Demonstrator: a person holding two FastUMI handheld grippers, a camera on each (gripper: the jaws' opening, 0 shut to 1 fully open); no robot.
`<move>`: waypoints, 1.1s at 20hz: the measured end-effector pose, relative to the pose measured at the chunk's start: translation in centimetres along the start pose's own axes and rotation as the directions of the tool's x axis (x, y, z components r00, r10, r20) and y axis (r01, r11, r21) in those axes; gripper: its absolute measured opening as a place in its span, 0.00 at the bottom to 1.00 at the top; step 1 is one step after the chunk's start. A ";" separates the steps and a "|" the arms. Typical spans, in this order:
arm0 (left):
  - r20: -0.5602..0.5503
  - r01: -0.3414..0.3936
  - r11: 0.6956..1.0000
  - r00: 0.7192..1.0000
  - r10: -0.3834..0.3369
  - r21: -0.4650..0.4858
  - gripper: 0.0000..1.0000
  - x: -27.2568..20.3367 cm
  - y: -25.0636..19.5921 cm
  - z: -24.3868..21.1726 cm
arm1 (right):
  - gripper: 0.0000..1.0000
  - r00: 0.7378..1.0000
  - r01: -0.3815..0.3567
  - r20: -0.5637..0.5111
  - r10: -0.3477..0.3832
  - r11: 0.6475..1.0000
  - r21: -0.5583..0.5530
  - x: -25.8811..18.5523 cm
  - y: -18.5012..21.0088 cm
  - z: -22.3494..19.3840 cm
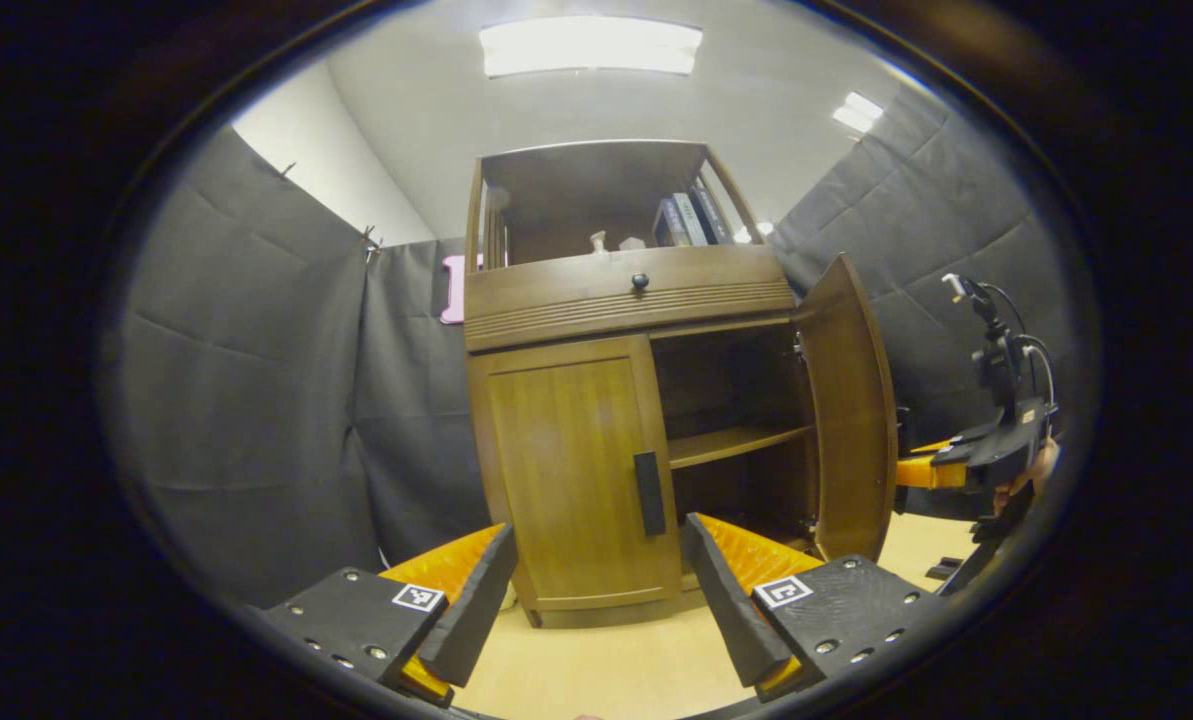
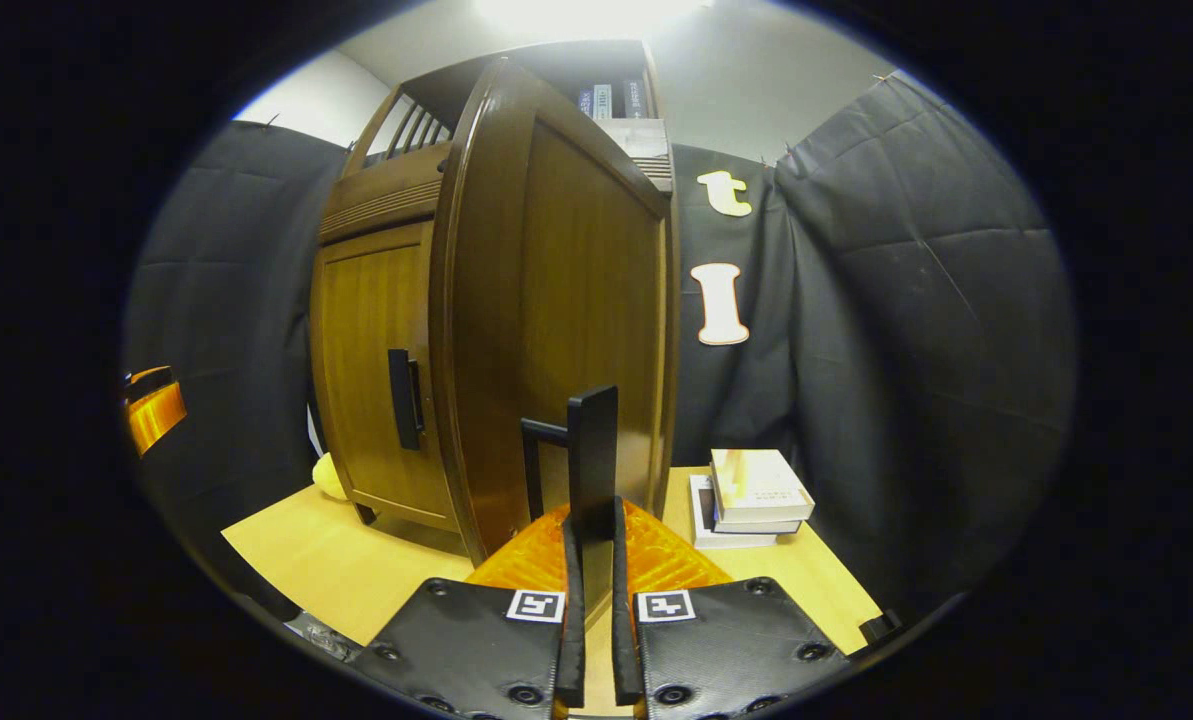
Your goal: Open the right door of the double-door shoe cabinet with the right hand, and open the left door with the left hand.
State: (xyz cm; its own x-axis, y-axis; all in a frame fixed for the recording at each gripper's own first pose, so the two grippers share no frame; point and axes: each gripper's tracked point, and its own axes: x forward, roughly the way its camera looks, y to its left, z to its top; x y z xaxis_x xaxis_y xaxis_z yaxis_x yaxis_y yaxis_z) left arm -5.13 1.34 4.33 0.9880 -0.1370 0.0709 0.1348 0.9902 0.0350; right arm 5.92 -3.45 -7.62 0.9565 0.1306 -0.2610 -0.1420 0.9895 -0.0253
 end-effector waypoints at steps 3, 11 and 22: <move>0.004 0.022 1.000 1.000 -0.022 -0.001 0.99 0.1 -0.2 0.1 | 0.09 0.999 0.041 -0.005 -0.041 0.999 0.003 -0.5 -2.1 -0.2; 0.005 0.066 0.998 0.998 -0.066 -0.012 0.99 -0.3 -0.6 0.7 | 0.05 0.989 0.145 -0.009 -0.145 0.988 0.049 -1.9 -7.4 -0.1; -0.010 0.079 0.995 0.997 -0.080 -0.058 0.96 2.0 -1.2 -1.0 | 0.78 0.985 0.153 0.077 -0.155 0.988 0.030 -9.2 -8.1 1.8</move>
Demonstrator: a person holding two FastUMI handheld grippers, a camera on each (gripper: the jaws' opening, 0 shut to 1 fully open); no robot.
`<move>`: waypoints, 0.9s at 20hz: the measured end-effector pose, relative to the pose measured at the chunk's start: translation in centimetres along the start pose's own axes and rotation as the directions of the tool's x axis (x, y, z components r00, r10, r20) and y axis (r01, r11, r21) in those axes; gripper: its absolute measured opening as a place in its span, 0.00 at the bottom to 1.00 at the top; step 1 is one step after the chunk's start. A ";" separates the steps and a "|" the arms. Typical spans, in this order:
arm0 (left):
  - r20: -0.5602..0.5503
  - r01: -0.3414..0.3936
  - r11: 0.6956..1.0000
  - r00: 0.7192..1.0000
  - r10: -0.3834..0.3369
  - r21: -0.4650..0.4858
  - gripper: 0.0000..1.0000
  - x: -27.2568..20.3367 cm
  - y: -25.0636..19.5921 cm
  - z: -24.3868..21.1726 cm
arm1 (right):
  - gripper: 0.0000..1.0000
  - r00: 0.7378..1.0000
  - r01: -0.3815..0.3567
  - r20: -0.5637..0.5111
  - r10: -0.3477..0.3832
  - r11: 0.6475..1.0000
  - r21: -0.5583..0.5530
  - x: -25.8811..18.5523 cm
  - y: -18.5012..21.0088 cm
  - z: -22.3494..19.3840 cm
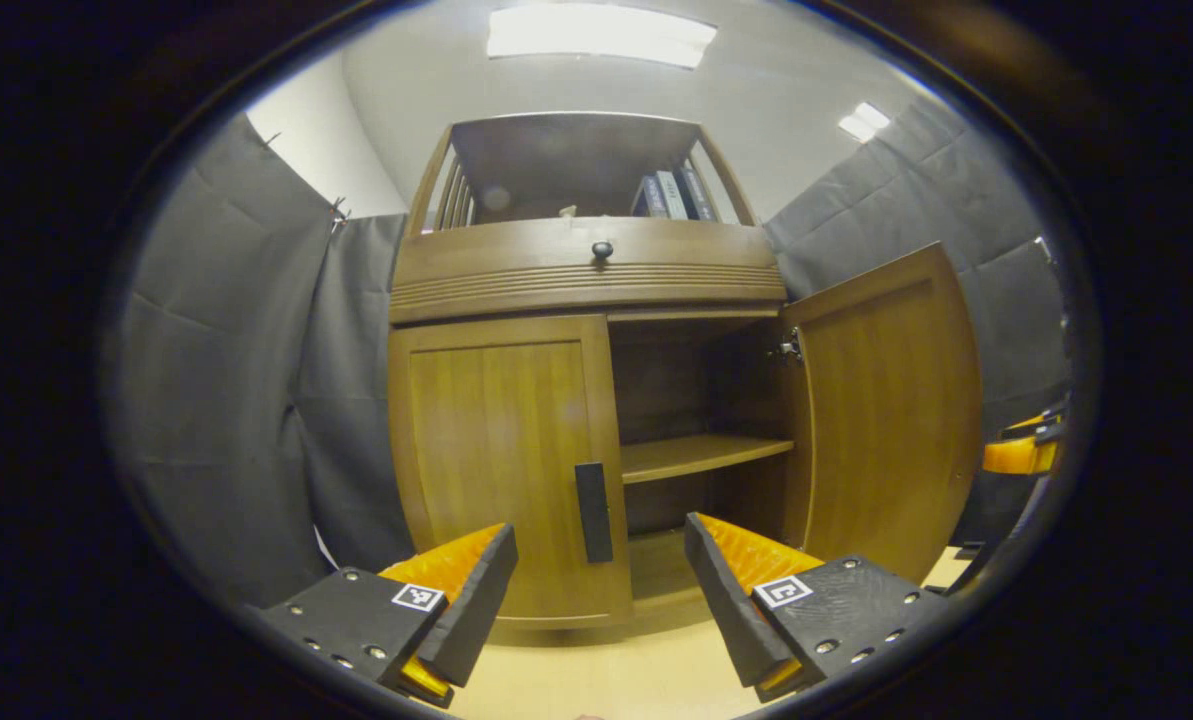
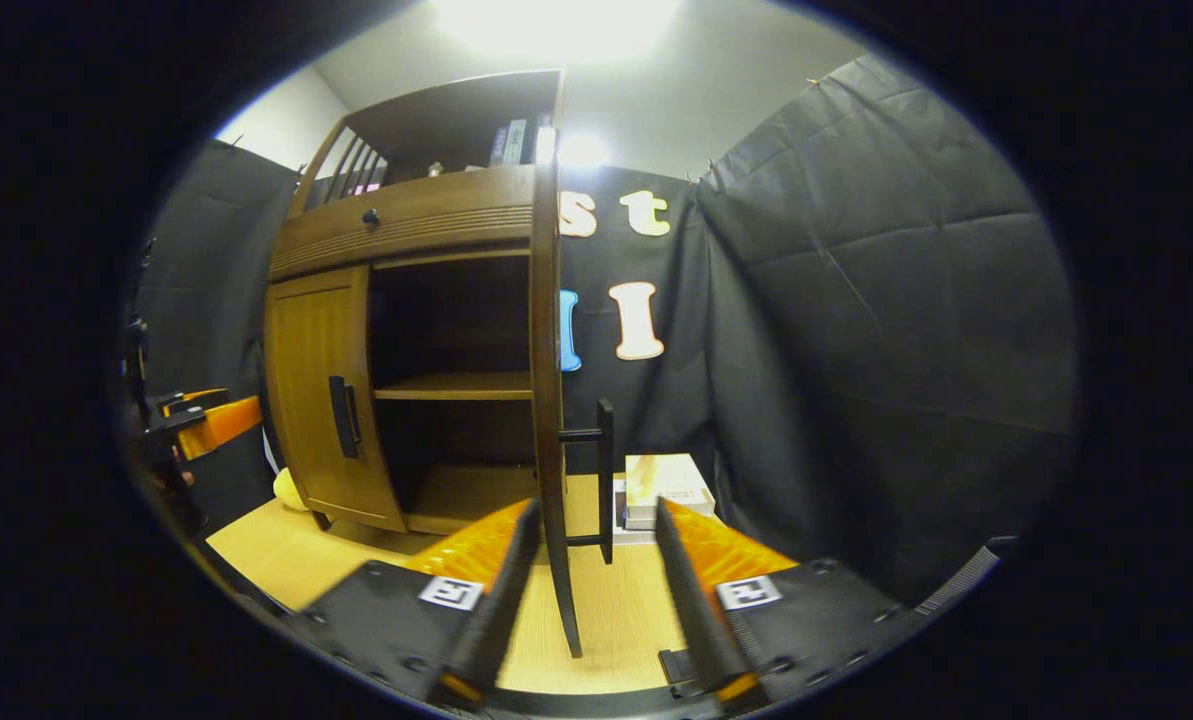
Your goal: Open the right door of the double-door shoe cabinet with the right hand, and open the left door with the left hand.
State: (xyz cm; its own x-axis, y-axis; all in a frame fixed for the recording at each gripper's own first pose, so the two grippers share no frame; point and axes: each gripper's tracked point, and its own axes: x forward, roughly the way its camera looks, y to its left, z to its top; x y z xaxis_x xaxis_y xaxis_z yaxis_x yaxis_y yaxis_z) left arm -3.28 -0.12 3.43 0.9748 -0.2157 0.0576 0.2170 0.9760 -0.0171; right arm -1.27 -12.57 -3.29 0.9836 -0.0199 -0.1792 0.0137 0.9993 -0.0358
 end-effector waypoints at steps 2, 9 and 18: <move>0.007 -0.002 1.000 1.000 0.002 0.009 0.96 0.0 0.0 0.0 | 0.98 1.000 0.014 0.025 -0.013 1.000 -0.019 -1.6 0.1 0.5; 0.014 -0.027 1.000 1.000 0.027 -0.009 0.96 0.4 0.2 0.1 | 0.98 0.999 0.028 0.031 -0.027 0.999 -0.030 -4.4 0.7 0.5; -0.044 -0.045 0.999 0.998 0.044 -0.018 0.99 1.0 0.2 -0.6 | 0.98 0.994 0.105 -0.029 -0.105 0.994 -0.007 -7.0 -1.6 -1.2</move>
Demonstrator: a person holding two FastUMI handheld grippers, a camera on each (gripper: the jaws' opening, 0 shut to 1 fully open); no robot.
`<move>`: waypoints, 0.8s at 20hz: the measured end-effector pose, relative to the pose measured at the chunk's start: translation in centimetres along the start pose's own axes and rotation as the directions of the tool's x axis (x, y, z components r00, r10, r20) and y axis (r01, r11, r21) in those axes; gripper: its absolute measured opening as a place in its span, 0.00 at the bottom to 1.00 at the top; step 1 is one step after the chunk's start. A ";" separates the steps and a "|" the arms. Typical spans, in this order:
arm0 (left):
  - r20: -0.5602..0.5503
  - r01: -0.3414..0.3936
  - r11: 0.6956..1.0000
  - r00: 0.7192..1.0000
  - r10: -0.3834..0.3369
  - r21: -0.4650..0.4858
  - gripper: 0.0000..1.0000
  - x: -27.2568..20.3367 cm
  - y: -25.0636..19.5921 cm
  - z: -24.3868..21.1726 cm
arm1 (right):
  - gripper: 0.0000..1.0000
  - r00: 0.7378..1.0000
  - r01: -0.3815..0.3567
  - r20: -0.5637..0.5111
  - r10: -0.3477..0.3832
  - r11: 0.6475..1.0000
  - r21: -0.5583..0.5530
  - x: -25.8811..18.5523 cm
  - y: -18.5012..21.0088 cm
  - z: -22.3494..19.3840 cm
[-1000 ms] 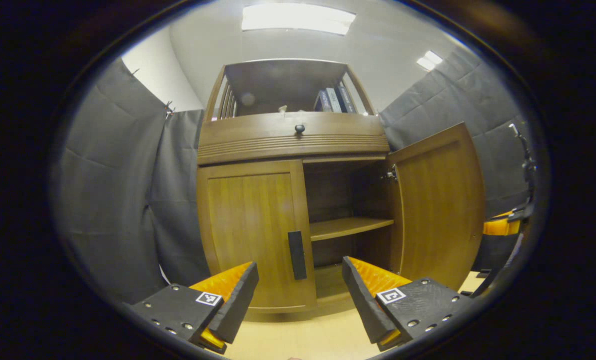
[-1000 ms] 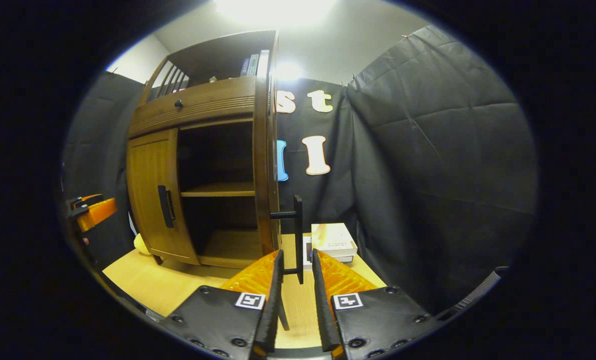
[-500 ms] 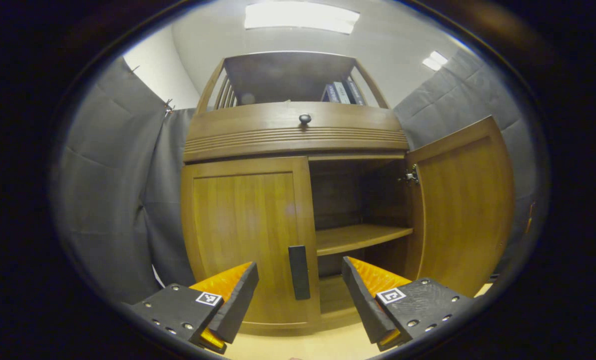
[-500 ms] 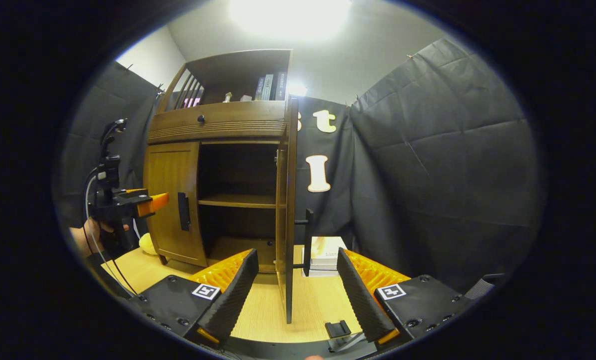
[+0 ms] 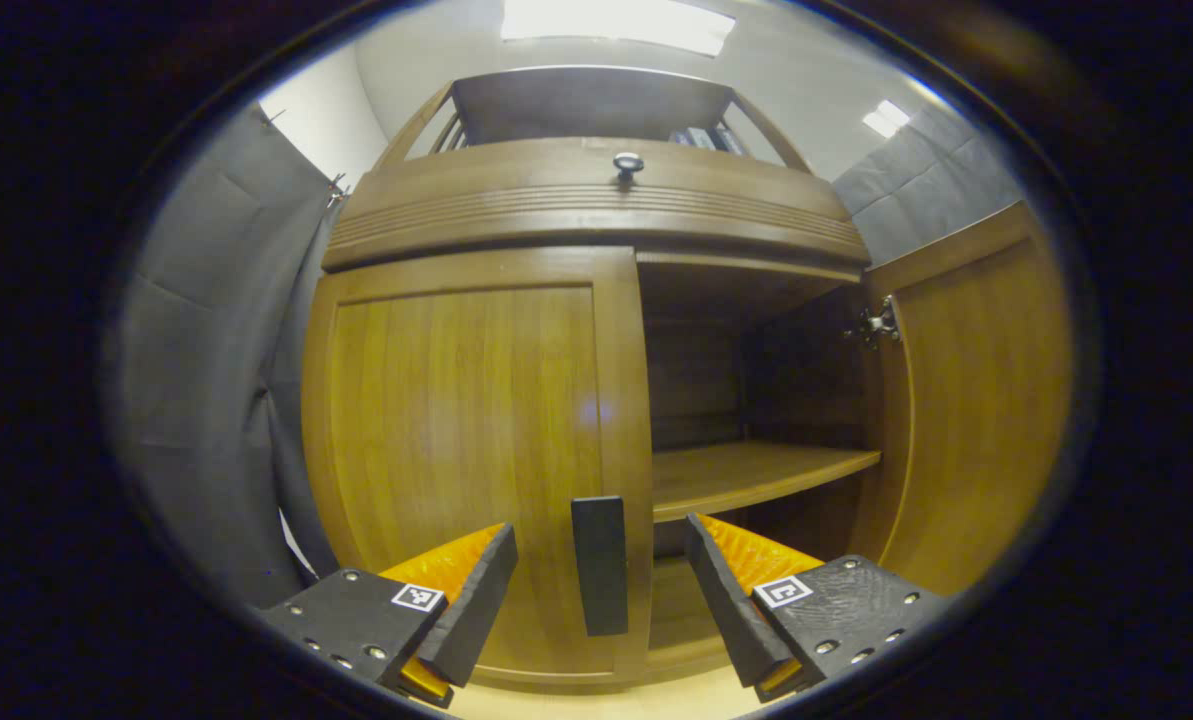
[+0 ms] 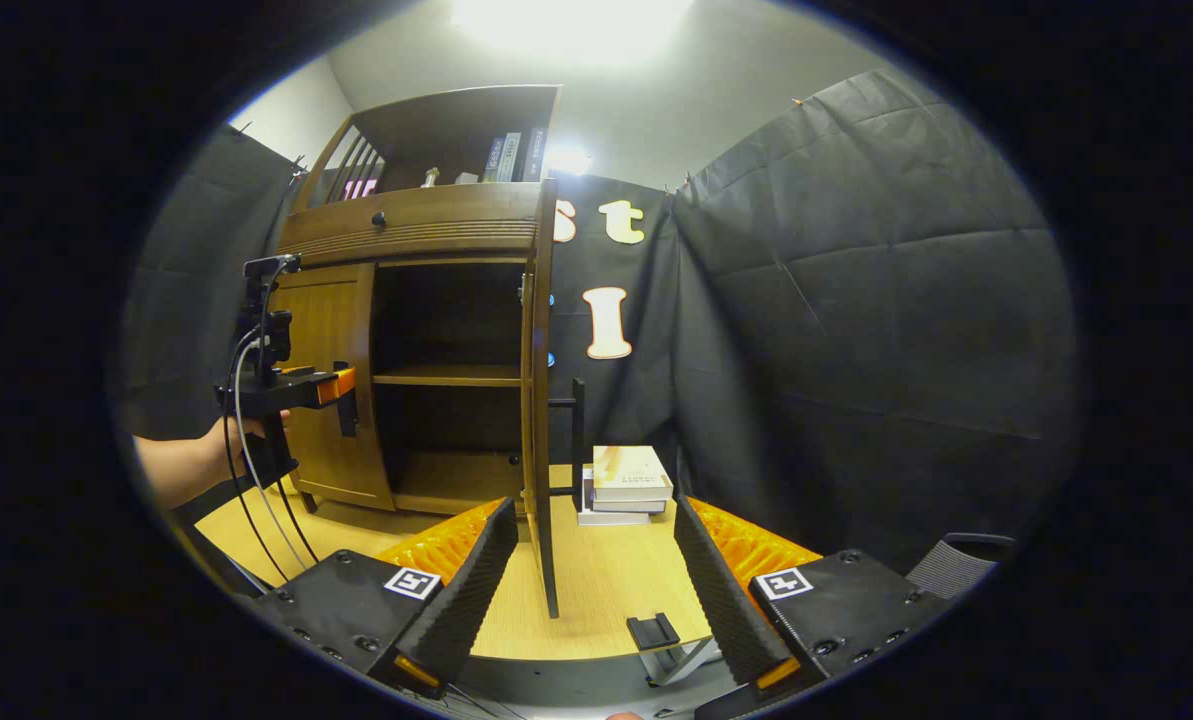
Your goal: Open the right door of the double-door shoe cabinet with the right hand, and open the left door with the left hand.
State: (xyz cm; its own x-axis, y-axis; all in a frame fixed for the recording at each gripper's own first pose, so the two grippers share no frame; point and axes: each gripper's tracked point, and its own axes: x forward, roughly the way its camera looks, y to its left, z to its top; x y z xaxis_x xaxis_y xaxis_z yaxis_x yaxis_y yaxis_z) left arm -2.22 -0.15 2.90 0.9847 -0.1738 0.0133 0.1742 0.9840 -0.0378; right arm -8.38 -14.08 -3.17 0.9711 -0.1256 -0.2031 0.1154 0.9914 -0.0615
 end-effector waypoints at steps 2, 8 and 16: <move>-0.018 -0.003 1.000 1.000 0.003 0.007 0.99 0.2 0.1 -0.5 | 0.98 1.000 0.009 0.005 -0.009 1.000 0.005 -0.3 -0.2 0.3; -0.074 0.005 0.999 0.997 -0.008 -0.040 0.68 1.3 0.6 -2.9 | 0.99 1.000 0.000 -0.007 0.000 1.000 -0.007 -0.2 0.6 0.2; -0.150 0.009 0.998 0.989 -0.017 -0.056 0.24 1.7 0.2 -3.6 | 0.99 0.997 -0.069 0.013 0.070 0.997 -0.024 0.4 2.9 0.7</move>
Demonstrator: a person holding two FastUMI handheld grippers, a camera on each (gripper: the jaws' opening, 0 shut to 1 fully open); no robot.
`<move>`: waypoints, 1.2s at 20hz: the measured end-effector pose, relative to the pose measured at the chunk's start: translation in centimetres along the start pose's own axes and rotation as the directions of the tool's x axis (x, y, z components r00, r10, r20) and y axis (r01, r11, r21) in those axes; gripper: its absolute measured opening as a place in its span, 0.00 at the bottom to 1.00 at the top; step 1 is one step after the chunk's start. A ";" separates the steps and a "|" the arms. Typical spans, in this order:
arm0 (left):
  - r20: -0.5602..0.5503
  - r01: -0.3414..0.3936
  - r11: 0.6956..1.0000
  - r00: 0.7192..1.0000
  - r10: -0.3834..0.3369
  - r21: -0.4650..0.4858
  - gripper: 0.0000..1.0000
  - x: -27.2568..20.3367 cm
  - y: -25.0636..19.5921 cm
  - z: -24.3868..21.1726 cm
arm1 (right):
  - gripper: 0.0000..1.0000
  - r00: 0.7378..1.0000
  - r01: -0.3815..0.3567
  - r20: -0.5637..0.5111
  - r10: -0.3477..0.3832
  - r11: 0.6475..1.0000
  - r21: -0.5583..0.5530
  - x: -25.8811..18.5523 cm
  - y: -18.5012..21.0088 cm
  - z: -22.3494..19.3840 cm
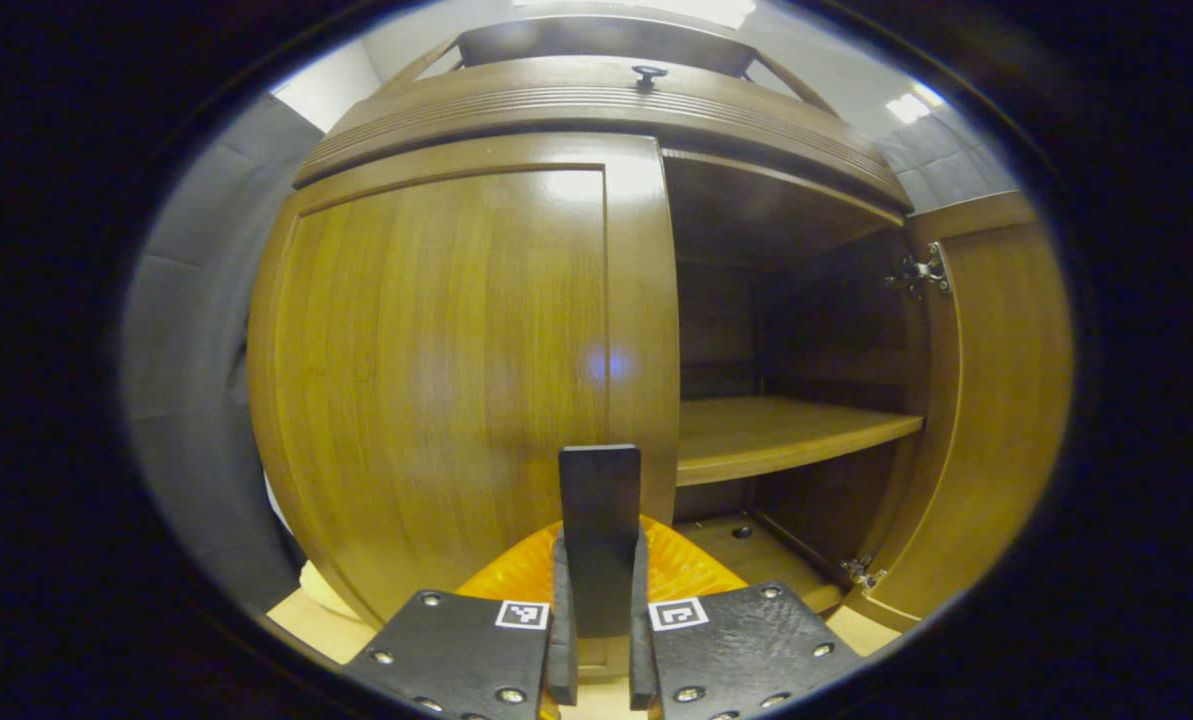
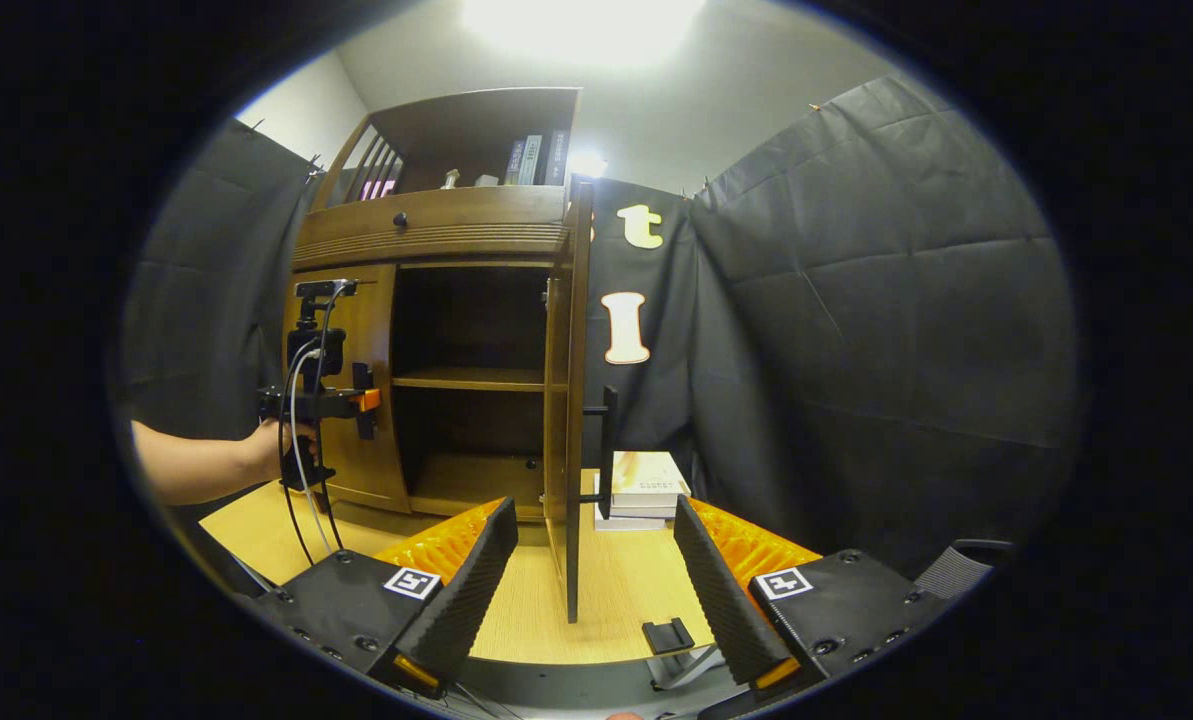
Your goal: Open the right door of the double-door shoe cabinet with the right hand, and open the left door with the left hand.
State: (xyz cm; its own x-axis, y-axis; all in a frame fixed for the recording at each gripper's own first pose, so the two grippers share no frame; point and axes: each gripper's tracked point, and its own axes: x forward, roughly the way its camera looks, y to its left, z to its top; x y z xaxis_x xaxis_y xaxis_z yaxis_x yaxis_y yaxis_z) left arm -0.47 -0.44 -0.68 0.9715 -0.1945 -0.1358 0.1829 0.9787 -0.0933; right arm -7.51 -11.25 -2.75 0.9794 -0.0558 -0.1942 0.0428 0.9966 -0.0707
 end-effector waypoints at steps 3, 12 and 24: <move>0.009 0.013 1.000 1.000 -0.013 -0.028 0.19 -0.8 0.0 0.7 | 0.99 1.000 -0.017 0.006 0.017 1.000 0.014 0.5 0.4 0.2; 0.014 0.001 1.000 1.000 -0.001 -0.017 0.14 -3.2 0.2 3.6 | 0.97 0.996 -0.090 0.026 0.089 0.995 0.046 1.8 2.3 0.8; 0.017 -0.031 0.999 0.999 0.032 -0.019 0.13 -4.4 -0.7 7.5 | 0.98 0.979 -0.203 0.042 0.201 0.978 0.054 3.2 6.4 1.2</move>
State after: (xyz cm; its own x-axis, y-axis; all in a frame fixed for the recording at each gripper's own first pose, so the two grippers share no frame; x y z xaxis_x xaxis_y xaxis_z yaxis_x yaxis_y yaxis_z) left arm -3.74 0.20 7.35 0.9792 -0.1624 -0.1218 0.1496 0.9829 -0.1074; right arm -3.90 -4.94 -2.64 0.9753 0.1483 -0.1635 -0.1466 0.9889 0.0229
